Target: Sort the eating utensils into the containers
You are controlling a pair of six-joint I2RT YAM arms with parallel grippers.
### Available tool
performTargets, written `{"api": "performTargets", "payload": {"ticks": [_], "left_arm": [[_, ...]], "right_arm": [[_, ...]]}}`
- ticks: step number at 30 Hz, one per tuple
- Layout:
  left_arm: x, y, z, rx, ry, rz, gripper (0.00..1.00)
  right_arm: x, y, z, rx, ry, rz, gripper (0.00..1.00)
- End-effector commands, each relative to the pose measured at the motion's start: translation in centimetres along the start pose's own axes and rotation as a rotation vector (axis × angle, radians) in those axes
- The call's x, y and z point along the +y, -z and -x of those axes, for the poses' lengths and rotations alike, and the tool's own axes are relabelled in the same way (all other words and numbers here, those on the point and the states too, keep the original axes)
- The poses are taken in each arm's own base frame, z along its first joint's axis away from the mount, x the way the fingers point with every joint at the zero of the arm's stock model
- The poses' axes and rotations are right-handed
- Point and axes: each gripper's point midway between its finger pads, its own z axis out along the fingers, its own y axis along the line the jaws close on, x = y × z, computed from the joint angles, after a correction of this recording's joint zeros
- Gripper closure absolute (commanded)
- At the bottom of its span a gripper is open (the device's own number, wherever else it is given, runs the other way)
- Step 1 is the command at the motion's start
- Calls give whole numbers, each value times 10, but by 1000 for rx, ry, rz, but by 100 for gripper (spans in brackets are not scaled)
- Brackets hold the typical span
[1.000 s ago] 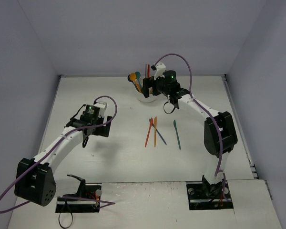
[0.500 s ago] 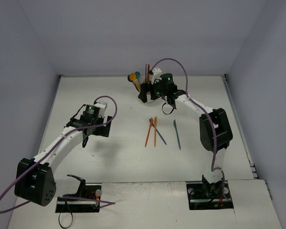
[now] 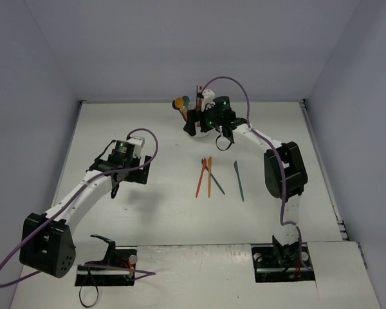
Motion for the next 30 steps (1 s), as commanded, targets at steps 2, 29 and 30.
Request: {"api": "performTargets", "payload": {"ticks": [2,29,30], "left_arm": [[1,16,26,-120,22,-5,12],[7,35,34,-211,35,15,12],[7,35,34,-212,35,16,12]], "right_arm": [[10,-9,32,-84,34,40,0],[60,-34,73,-161,83,144,0],[65,-32,81,-176,91,150,0]]}}
